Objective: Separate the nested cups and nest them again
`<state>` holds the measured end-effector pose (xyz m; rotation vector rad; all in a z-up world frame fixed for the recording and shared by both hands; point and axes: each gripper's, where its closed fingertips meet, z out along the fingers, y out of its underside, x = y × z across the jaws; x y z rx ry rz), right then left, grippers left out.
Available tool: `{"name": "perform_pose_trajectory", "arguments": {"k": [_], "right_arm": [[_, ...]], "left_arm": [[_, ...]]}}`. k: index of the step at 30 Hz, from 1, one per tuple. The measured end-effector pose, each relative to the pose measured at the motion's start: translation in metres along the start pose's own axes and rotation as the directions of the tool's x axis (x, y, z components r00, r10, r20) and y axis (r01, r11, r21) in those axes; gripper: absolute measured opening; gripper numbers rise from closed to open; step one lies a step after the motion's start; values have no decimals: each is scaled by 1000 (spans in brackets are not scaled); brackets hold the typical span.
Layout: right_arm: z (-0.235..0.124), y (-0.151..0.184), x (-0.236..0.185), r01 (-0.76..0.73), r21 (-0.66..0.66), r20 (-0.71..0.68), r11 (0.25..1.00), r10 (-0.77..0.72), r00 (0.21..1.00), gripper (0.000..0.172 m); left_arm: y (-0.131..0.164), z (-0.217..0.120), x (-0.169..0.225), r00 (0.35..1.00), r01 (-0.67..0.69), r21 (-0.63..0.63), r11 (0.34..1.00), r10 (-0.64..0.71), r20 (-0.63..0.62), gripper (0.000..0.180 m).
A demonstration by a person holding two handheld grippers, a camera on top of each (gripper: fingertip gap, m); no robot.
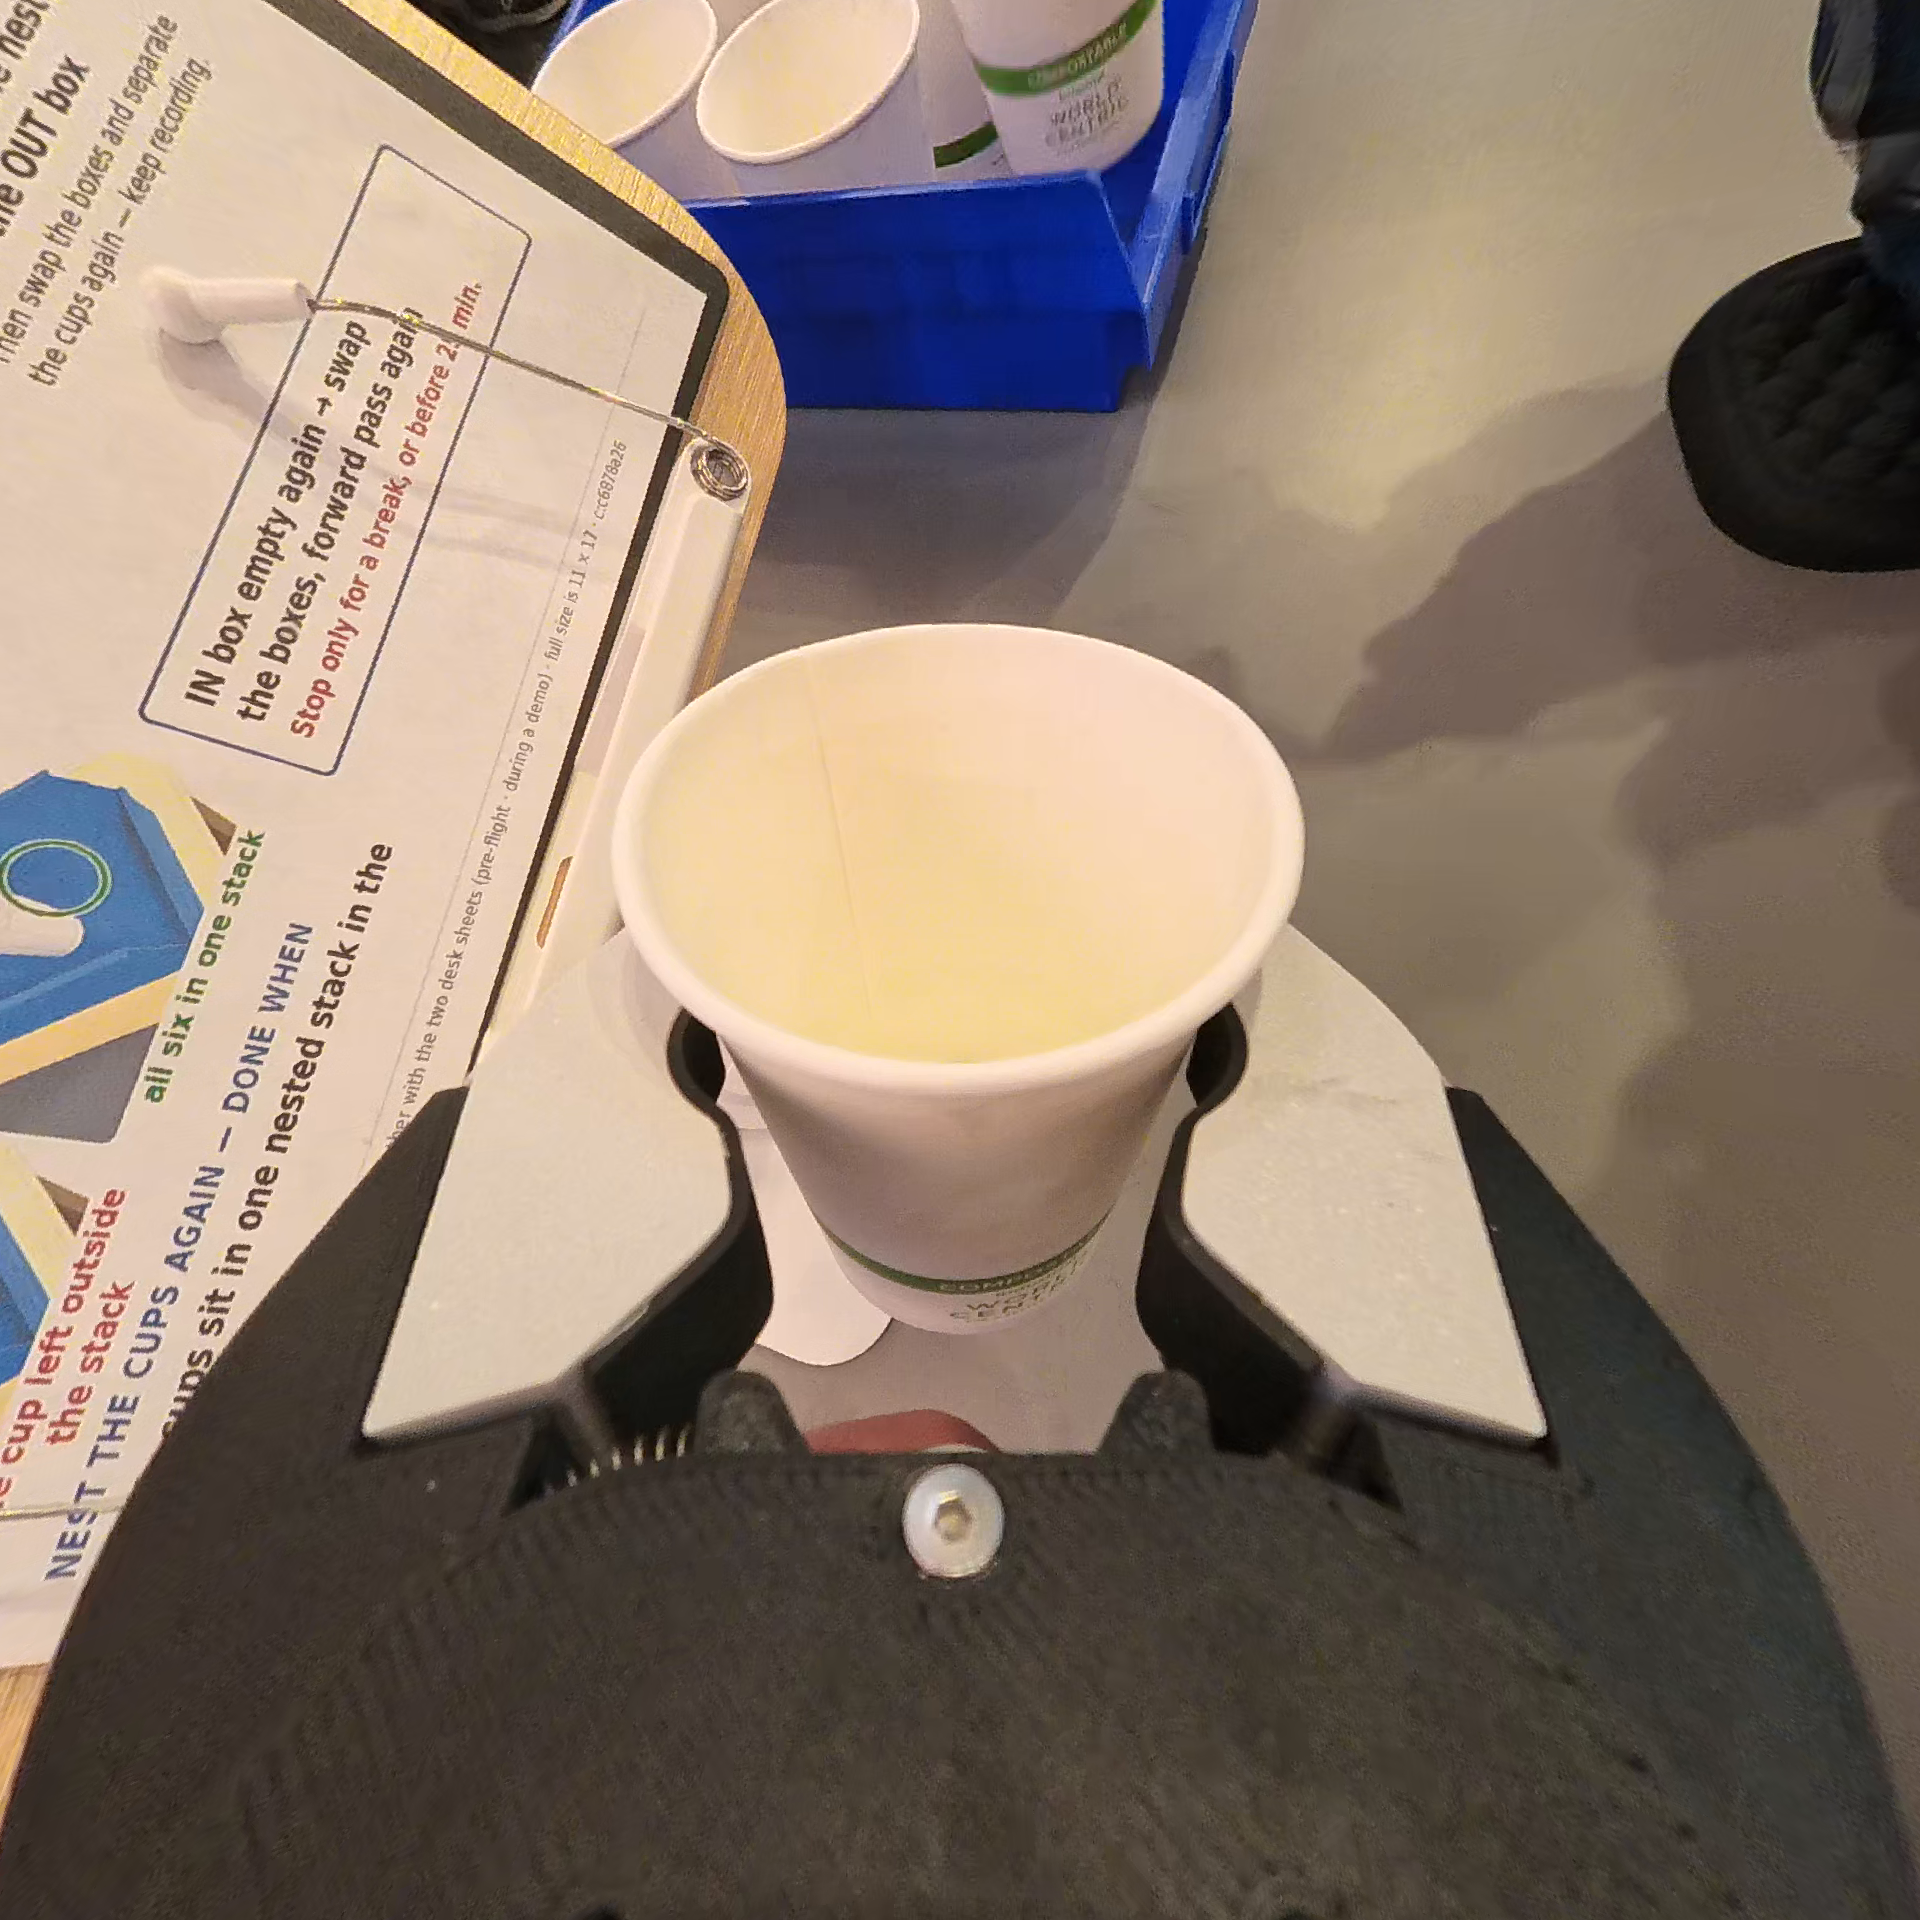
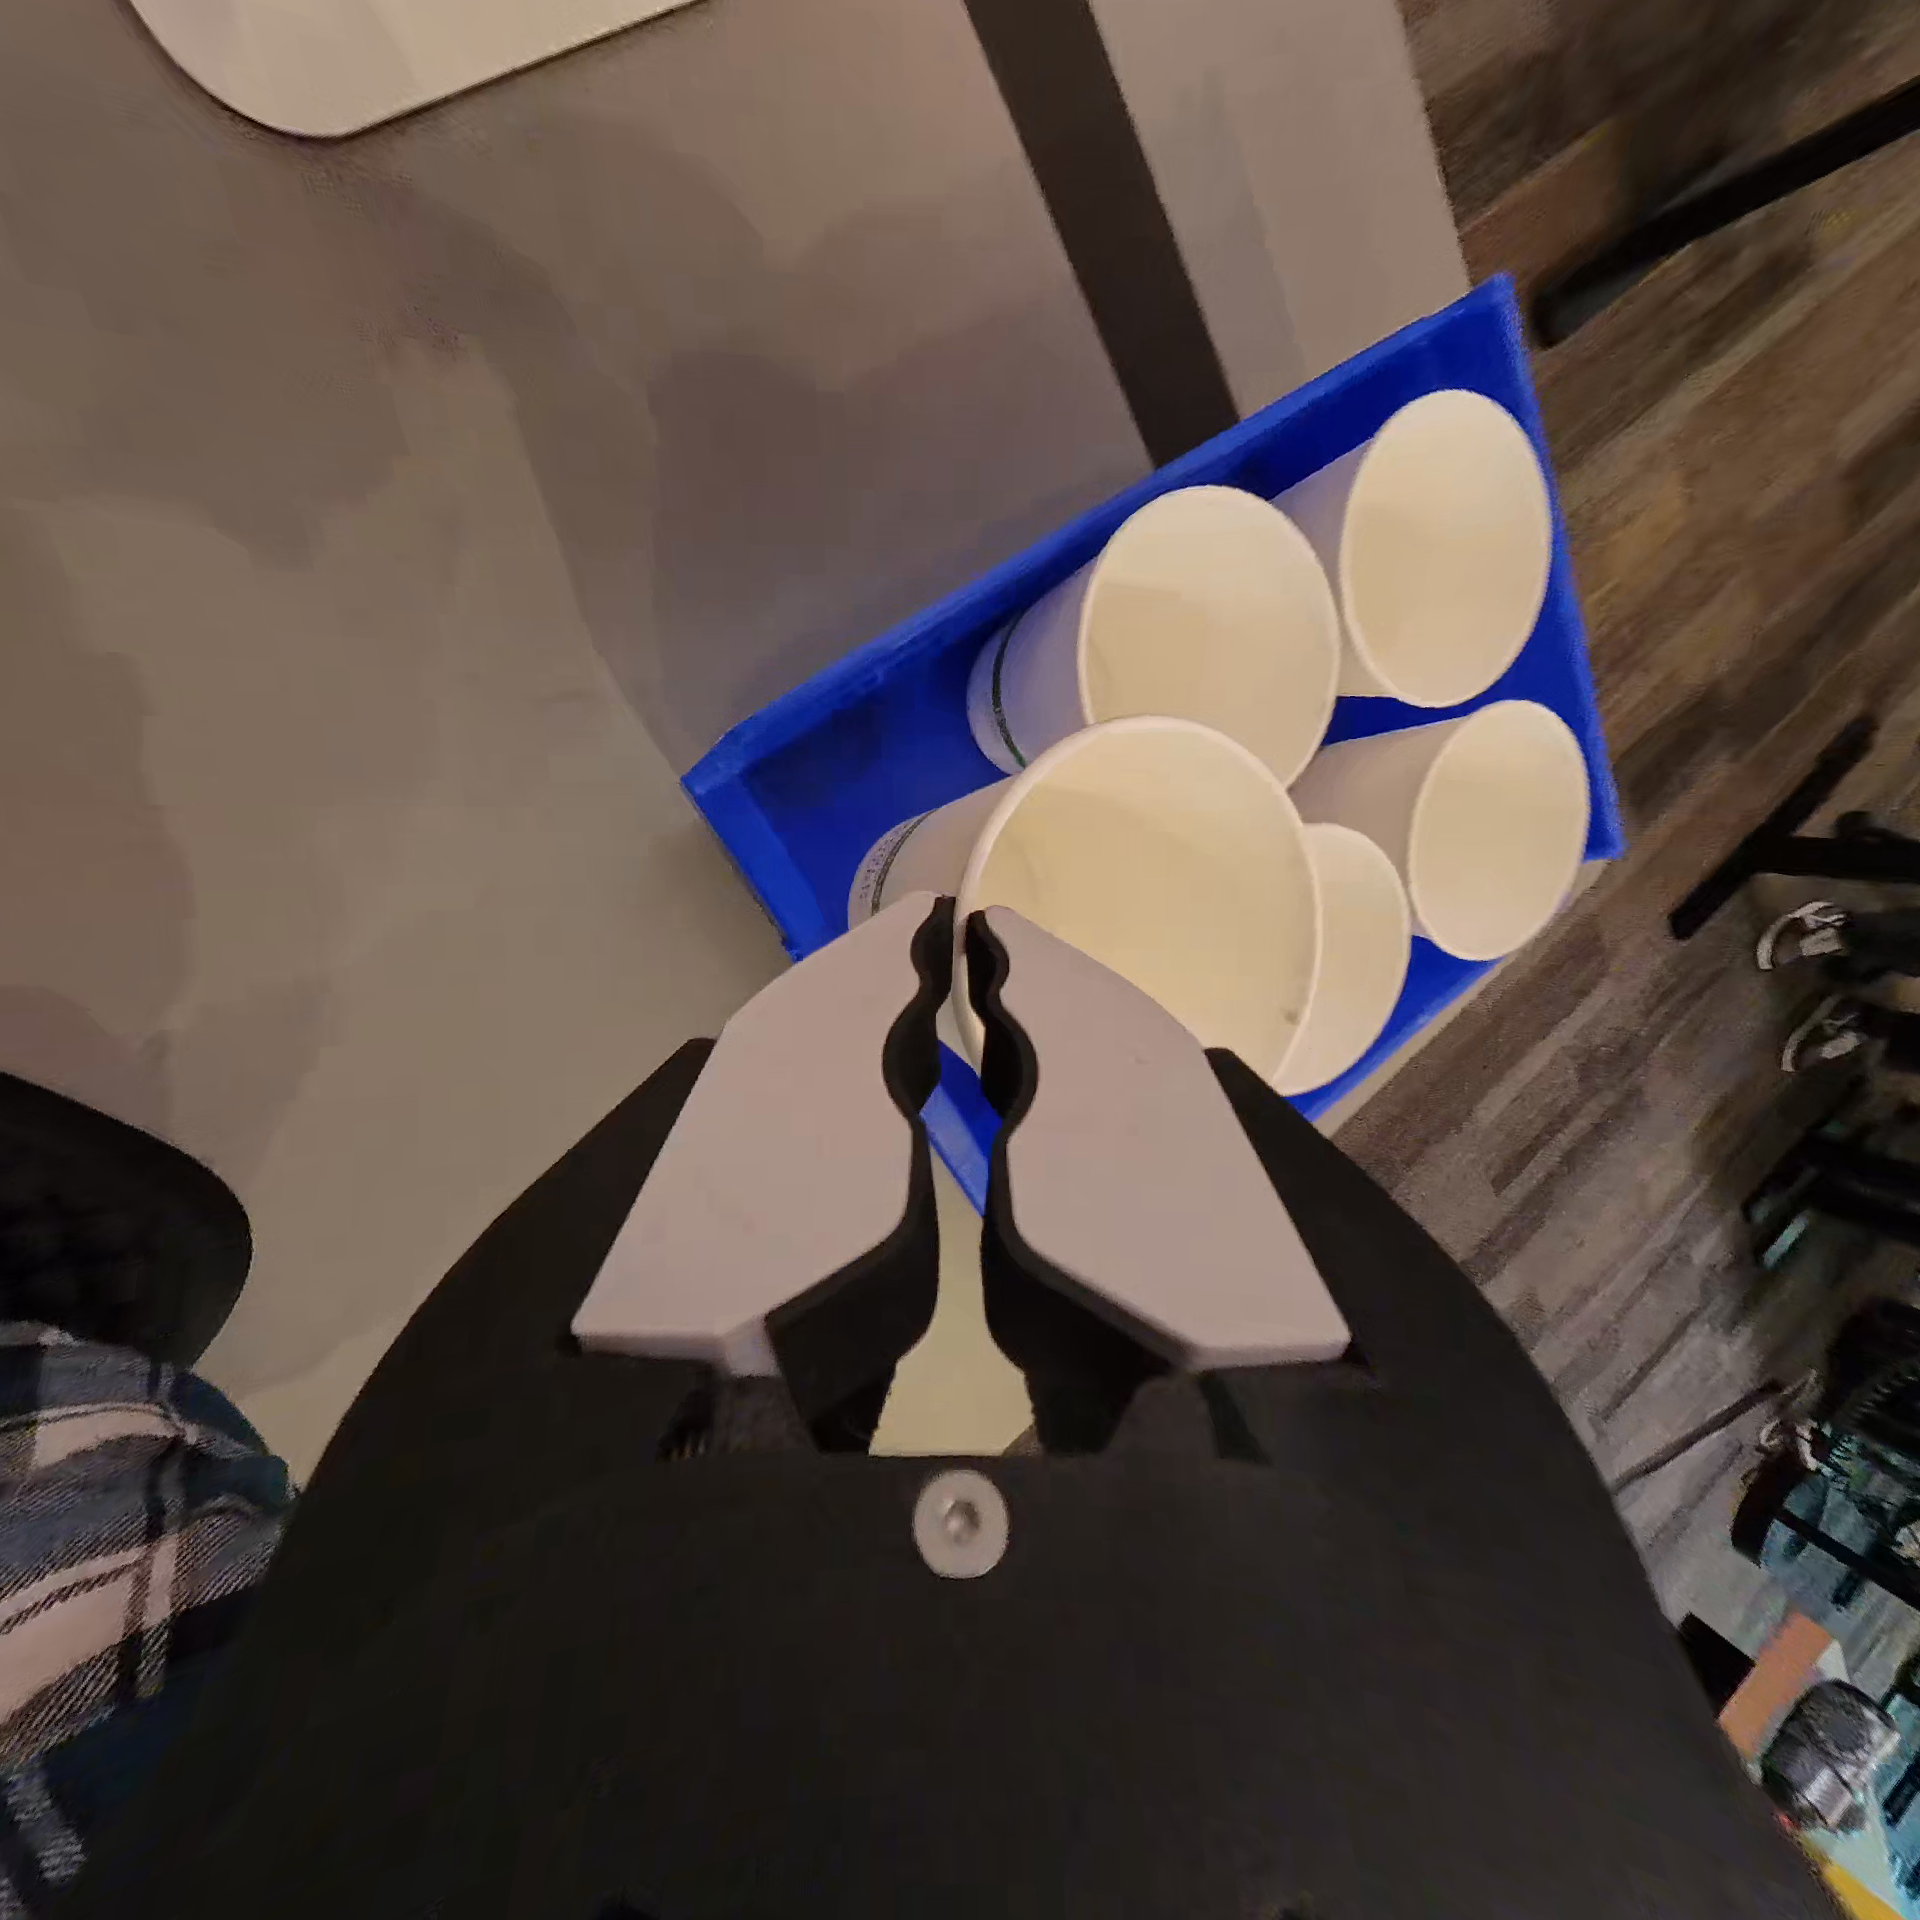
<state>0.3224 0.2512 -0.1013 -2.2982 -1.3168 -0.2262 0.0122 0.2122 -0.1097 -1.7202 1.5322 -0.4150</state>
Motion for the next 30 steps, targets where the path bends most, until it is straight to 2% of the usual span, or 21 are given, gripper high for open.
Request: {"name": "perform_pose_trajectory", "arguments": {"k": [8,19,30], "right_arm": [[27,3,-11,39,-31,107,999,-35,994,2],[47,14,-31,15,-83,265,996,7,964,3],[55,16,-35,-20,-84,325,996,47,945,3]], "left_arm": [[0,0,0,1000,-1,2,1000,1,-4,89],[0,2,2,1000,-4,-2,1000,4,-10,89],[1,4,4,1000,-5,-5,1000,5,-15,89]]}}
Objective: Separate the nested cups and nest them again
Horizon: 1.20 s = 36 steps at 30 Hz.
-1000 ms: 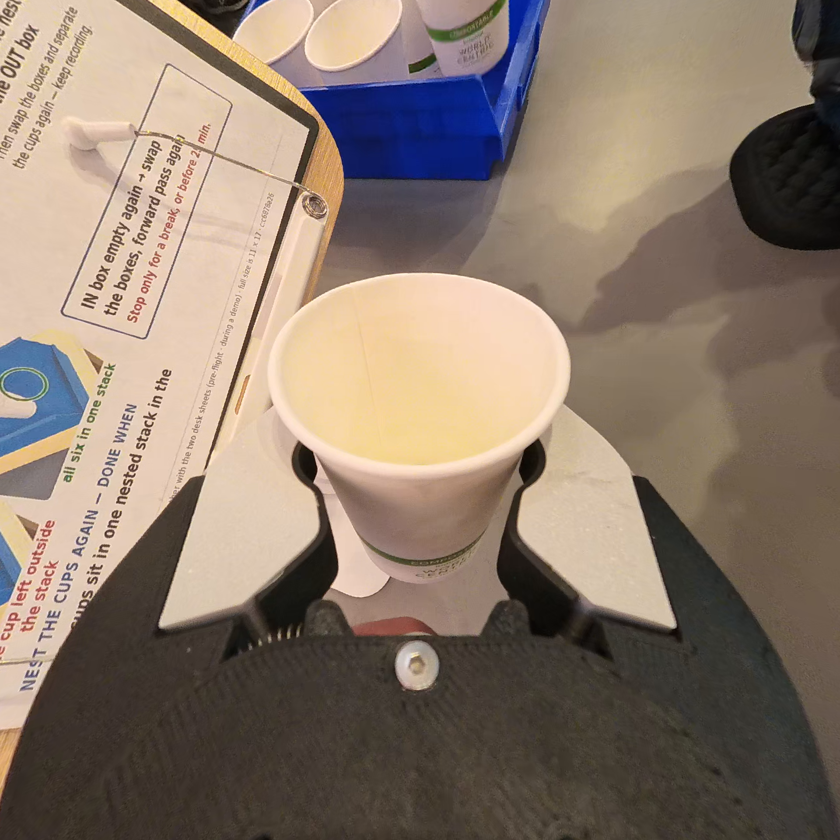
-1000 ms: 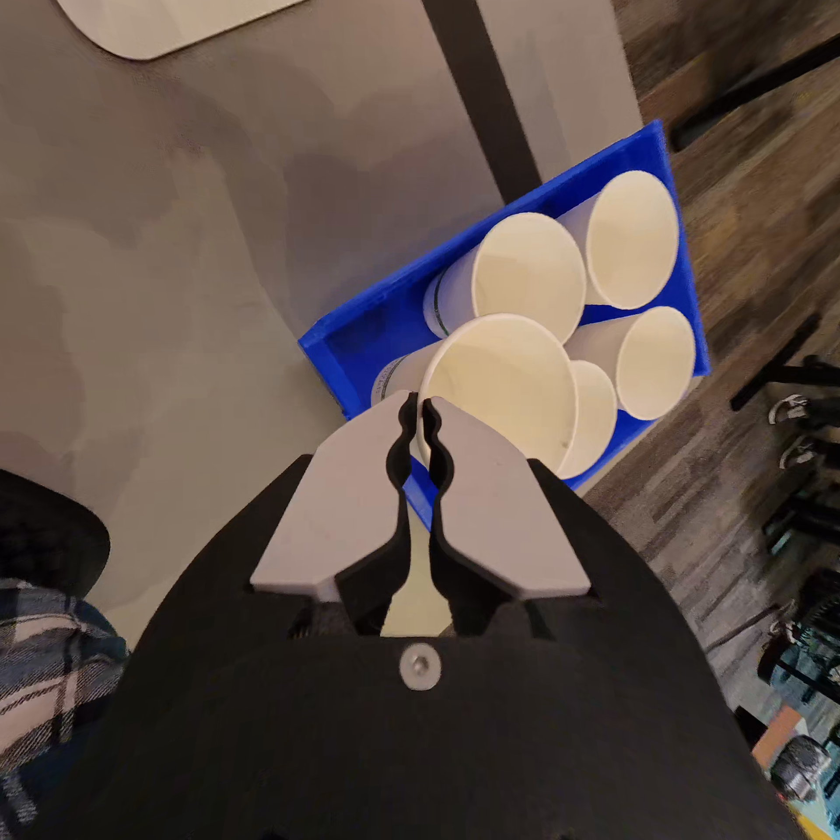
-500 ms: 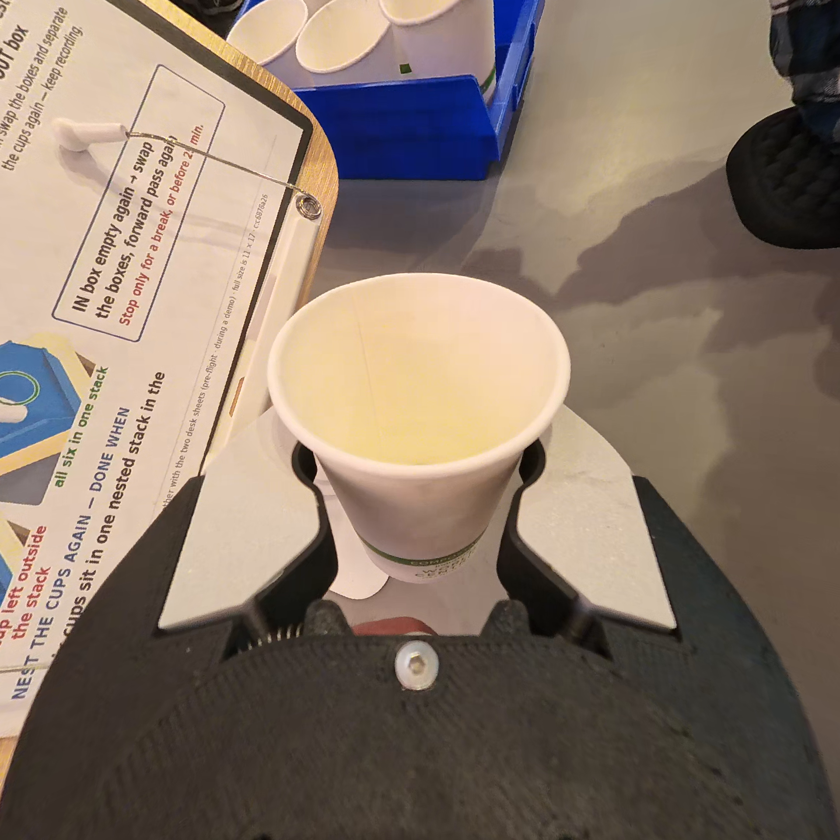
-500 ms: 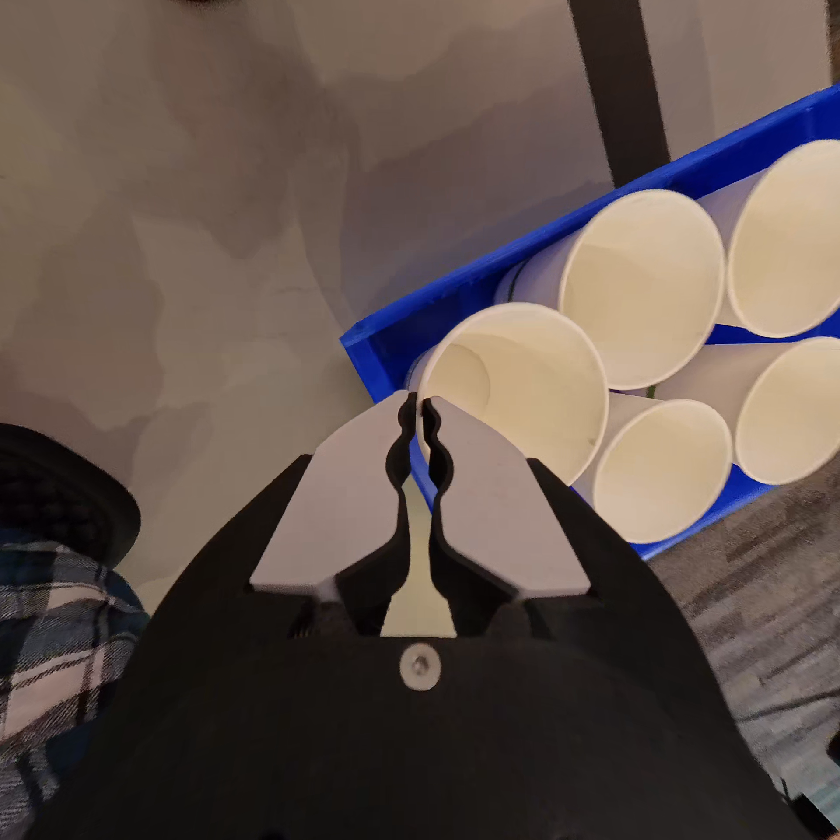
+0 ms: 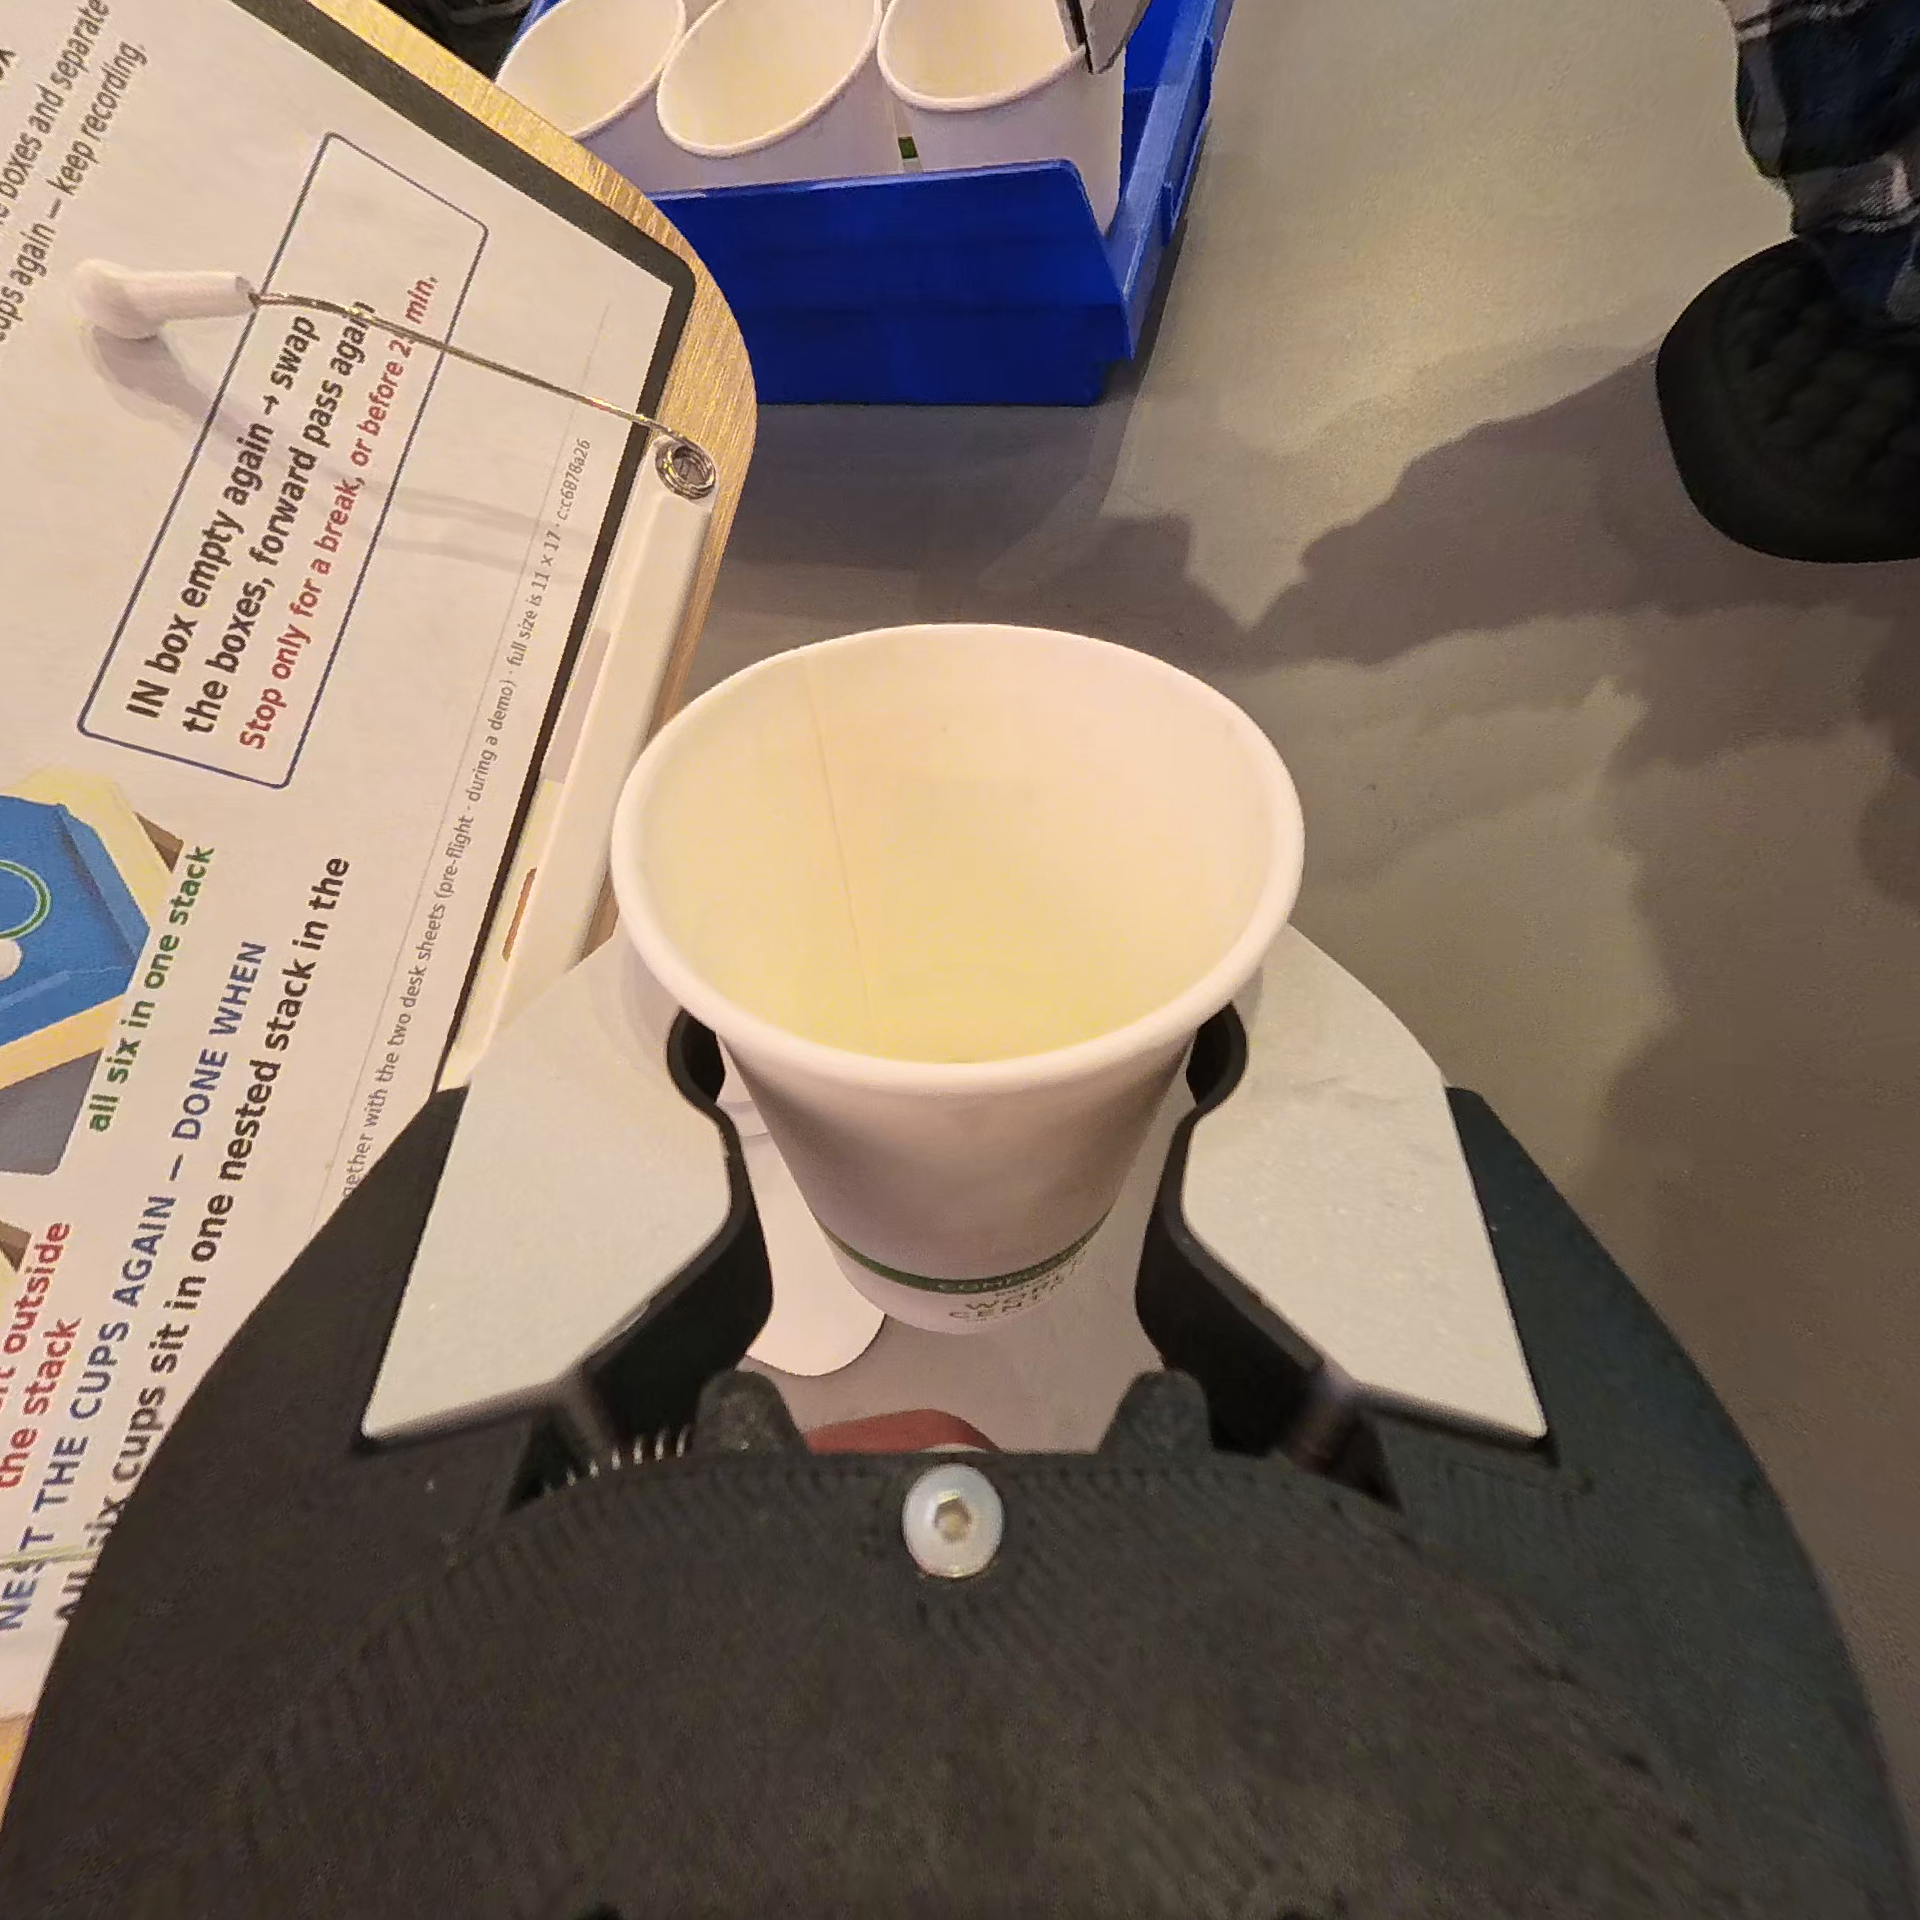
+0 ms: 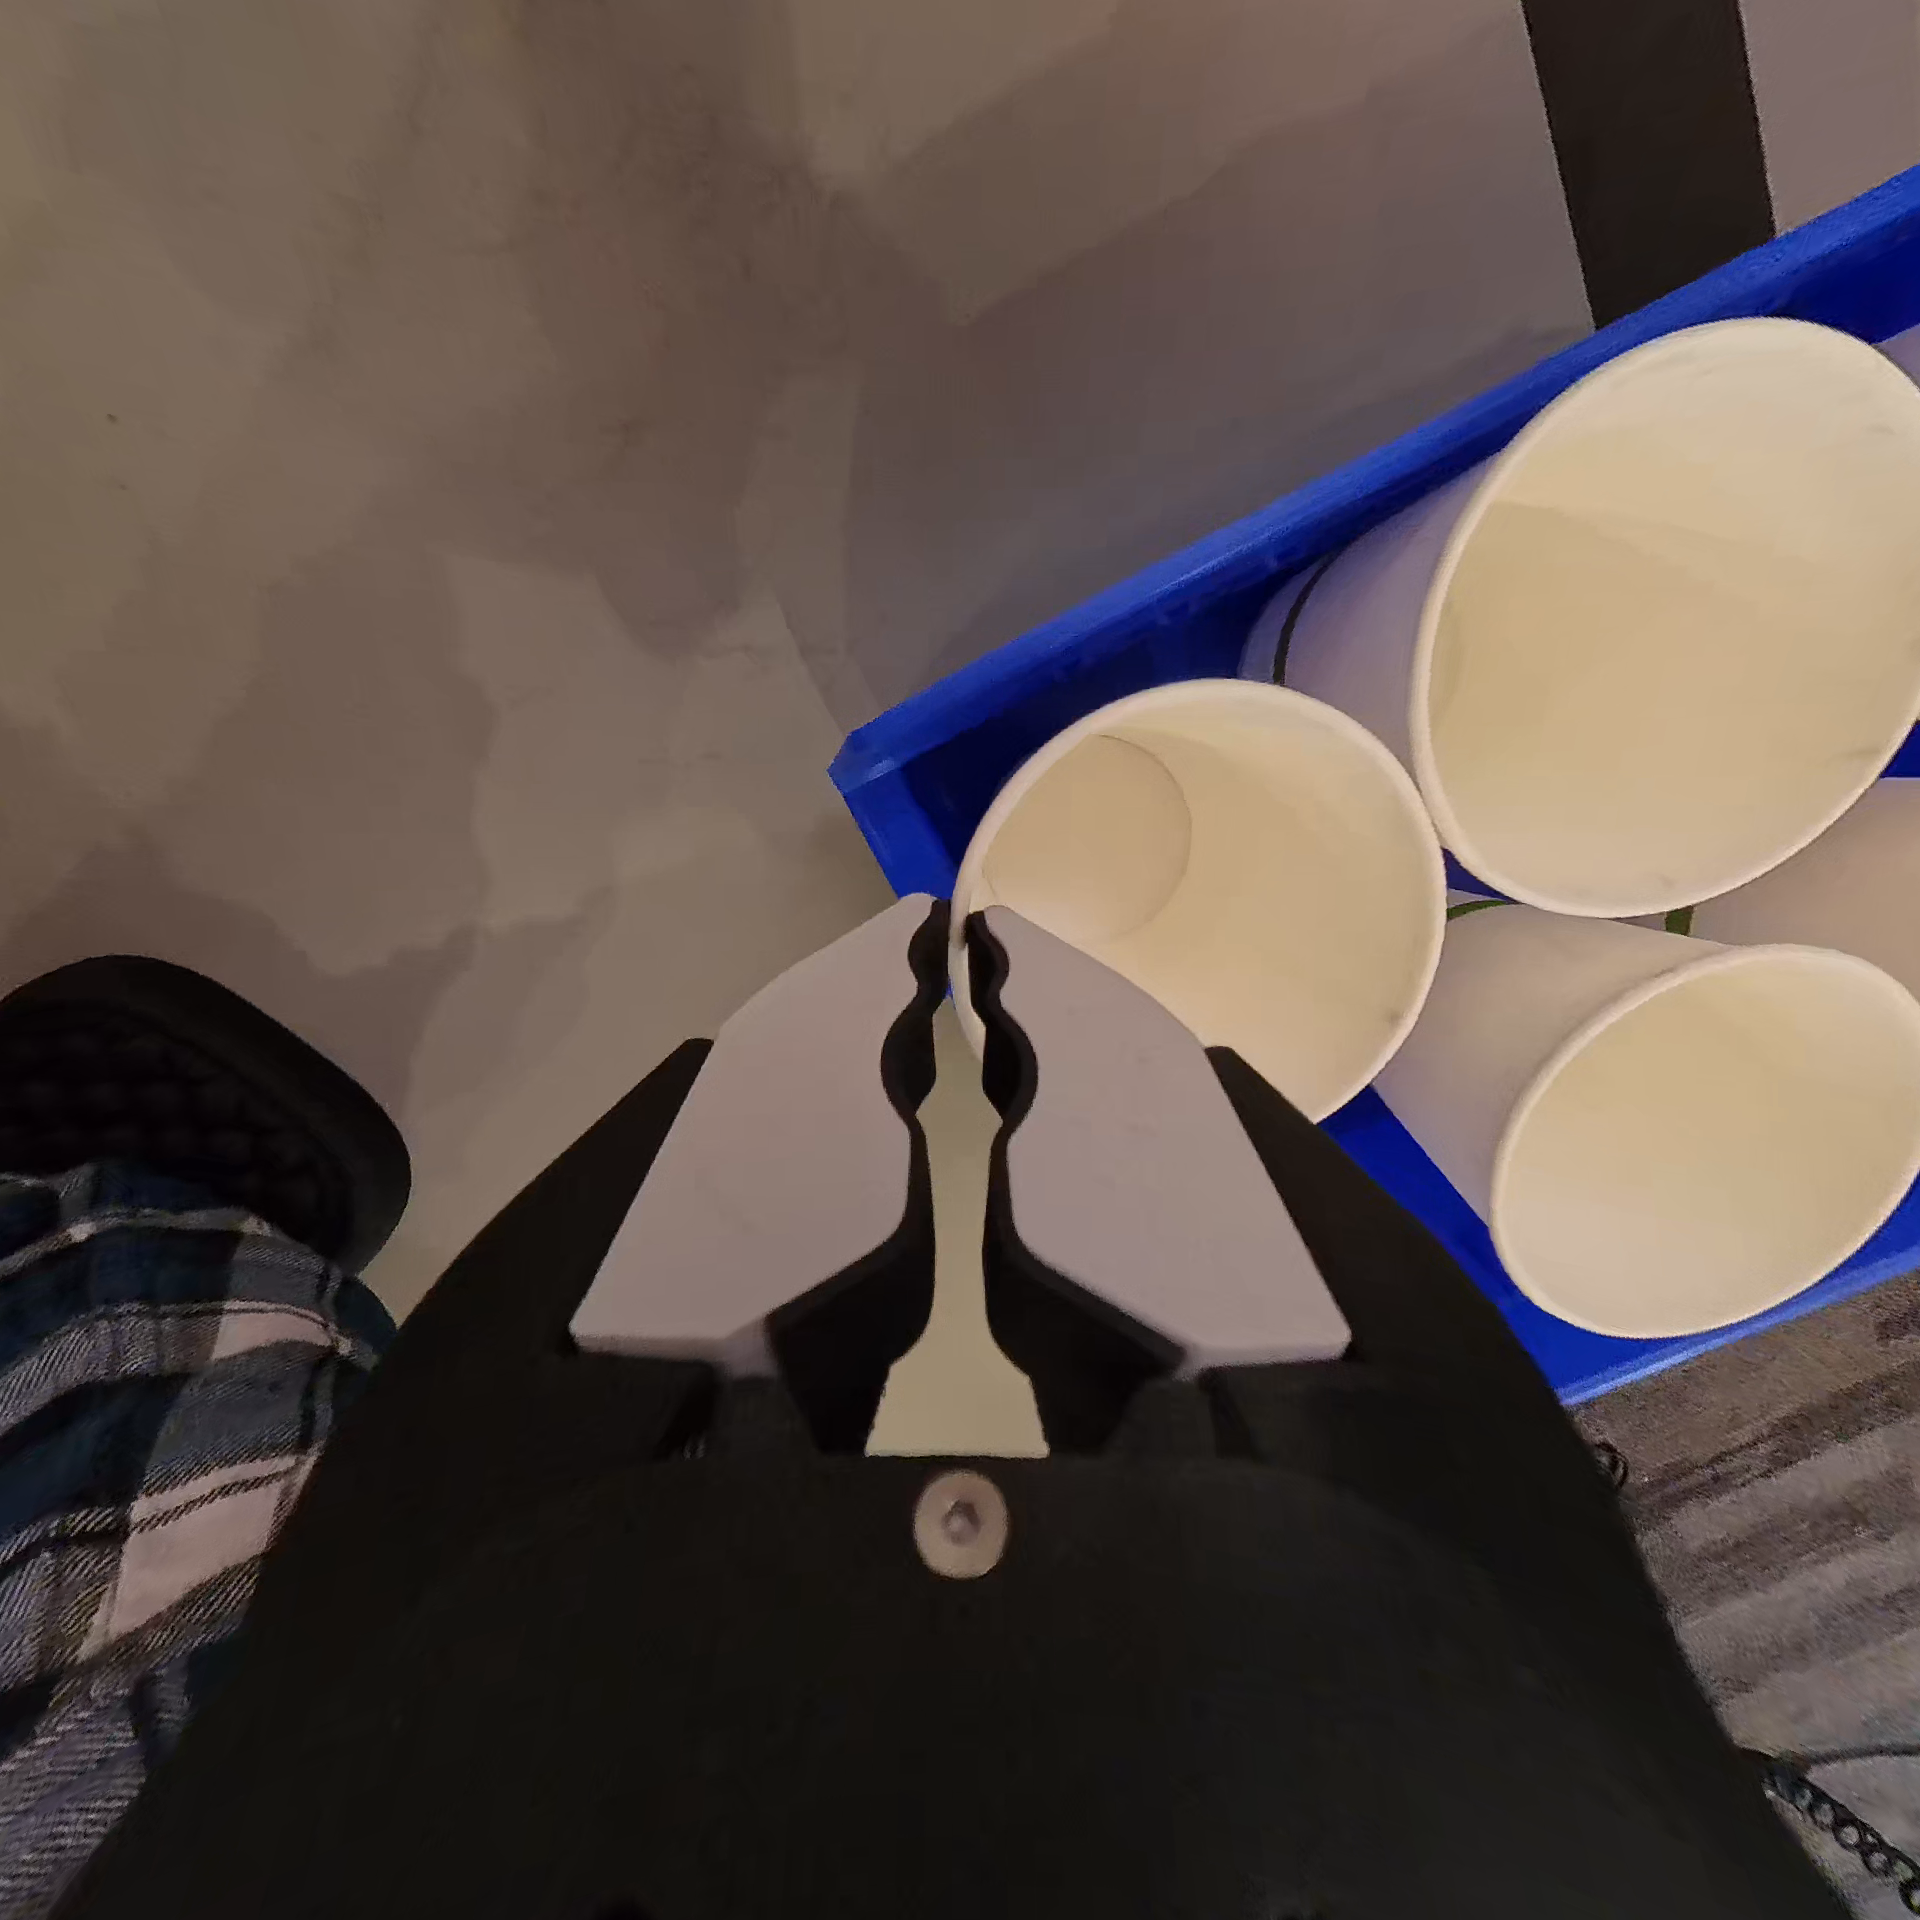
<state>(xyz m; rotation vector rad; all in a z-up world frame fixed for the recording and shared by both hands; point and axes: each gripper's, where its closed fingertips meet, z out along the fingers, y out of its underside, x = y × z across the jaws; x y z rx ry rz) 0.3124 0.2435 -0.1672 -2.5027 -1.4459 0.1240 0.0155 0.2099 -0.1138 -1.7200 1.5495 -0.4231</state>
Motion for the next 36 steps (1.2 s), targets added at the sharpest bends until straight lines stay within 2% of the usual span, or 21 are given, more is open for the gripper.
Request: {"name": "perform_pose_trajectory", "arguments": {"k": [1,3,4,7,8,10,12,15,17,19,21,24,30,33,36], "right_arm": [[1,0,0,-1,-3,-4,1000,1,1000,5],[0,1,3,-14,-13,-31,1000,14,999,29],[-3,1,4,-14,-10,-44,1000,13,999,35],[-20,-3,8,-9,17,-138,1000,11,990,58],[-30,-8,7,13,44,-171,999,-5,985,59],[-51,-32,-7,112,129,-223,985,-81,972,58],[-68,-65,-37,269,224,-244,937,-213,946,55],[-84,-114,-90,502,338,-278,796,-425,861,51],[-90,-142,-129,624,418,-293,660,-552,780,45],[-89,-163,-163,684,476,-284,554,-639,715,42],[-80,-175,-187,728,482,-281,487,-702,655,40],[-61,-188,-205,759,471,-262,450,-751,607,35],[-28,-199,-214,795,414,-239,443,-790,564,23],[-23,-201,-215,802,411,-236,433,-800,552,3],[-25,-201,-214,800,422,-234,427,-801,551,3]], "left_arm": [[0,0,0,1000,0,-1,1000,0,-1,89],[0,1,1,1000,-1,-1,1000,1,-2,89],[0,1,1,1000,-1,0,1000,1,-2,89],[-1,0,0,1000,3,9,1000,-3,-1,89],[-2,0,1,1000,6,14,1000,-6,-6,89],[-4,1,3,1000,13,27,1000,-12,-20,89],[-5,2,5,999,16,32,999,-15,-31,89],[-5,5,7,999,20,33,999,-19,-47,89],[-6,6,10,998,23,38,999,-20,-59,89],[-8,7,13,997,29,49,998,-25,-77,89],[-7,9,15,997,26,46,999,-22,-78,89],[-7,11,17,996,27,45,999,-23,-90,89],[-9,10,24,991,19,55,998,-12,-132,89],[-9,11,28,989,8,53,999,0,-145,89],[-9,11,28,990,7,54,999,0,-140,89]]}}
